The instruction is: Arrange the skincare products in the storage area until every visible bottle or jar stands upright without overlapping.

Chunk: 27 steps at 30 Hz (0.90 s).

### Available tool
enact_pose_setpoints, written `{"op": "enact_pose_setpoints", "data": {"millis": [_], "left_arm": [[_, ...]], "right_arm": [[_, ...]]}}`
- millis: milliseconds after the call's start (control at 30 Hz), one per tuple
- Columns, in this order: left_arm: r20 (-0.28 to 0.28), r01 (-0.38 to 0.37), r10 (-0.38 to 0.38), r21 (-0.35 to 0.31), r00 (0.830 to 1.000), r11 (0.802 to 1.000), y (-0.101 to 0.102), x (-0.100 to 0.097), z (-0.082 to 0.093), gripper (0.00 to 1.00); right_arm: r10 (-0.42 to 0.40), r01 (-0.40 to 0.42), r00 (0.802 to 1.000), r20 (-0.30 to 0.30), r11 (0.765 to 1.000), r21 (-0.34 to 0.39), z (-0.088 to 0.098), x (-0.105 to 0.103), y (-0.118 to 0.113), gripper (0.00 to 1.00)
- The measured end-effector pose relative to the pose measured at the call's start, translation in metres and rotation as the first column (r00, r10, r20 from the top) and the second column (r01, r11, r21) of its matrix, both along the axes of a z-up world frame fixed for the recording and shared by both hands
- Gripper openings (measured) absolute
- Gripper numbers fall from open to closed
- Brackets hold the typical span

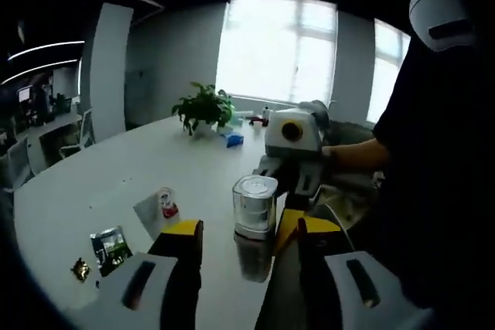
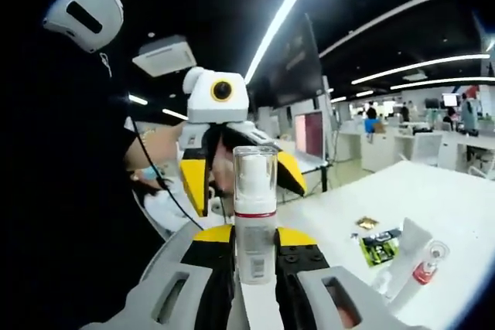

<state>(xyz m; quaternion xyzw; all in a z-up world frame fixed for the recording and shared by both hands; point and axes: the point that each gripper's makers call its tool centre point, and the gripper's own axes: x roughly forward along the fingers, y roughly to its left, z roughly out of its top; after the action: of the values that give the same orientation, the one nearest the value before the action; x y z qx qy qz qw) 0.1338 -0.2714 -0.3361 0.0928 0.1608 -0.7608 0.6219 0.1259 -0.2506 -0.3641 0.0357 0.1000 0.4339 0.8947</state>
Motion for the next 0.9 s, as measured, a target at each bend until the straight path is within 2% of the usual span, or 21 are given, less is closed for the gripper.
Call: {"op": "enact_pose_setpoints", "data": {"millis": [67, 167, 233, 433, 900], "left_arm": [[0.008, -0.013, 0.013, -0.001, 1.000, 1.000, 0.001, 0.001, -0.002, 0.54], [0.008, -0.036, 0.036, 0.010, 0.999, 0.999, 0.004, 0.007, -0.008, 0.58], [0.010, -0.051, 0.051, 0.015, 0.999, 0.999, 0.003, 0.002, -0.010, 0.61], [0.009, -0.094, 0.094, 0.033, 0.996, 0.995, 0.011, 0.005, -0.021, 0.73], [-0.009, -0.191, 0.192, 0.068, 0.981, 0.979, 0.035, 0.016, -0.038, 0.93]], "right_arm": [[-0.010, 0.010, 1.000, 0.000, 1.000, -0.006, -0.002, 0.001, -0.002, 0.10], [-0.022, 0.022, 1.000, -0.003, 1.000, -0.011, -0.005, 0.003, -0.007, 0.10], [-0.028, 0.028, 1.000, -0.006, 0.999, -0.016, -0.008, 0.004, -0.008, 0.10], [-0.064, 0.064, 0.998, -0.006, 0.998, -0.030, -0.019, 0.011, -0.019, 0.10], [-0.133, 0.132, 0.991, -0.014, 0.989, -0.063, -0.042, 0.023, -0.045, 0.10]]}}
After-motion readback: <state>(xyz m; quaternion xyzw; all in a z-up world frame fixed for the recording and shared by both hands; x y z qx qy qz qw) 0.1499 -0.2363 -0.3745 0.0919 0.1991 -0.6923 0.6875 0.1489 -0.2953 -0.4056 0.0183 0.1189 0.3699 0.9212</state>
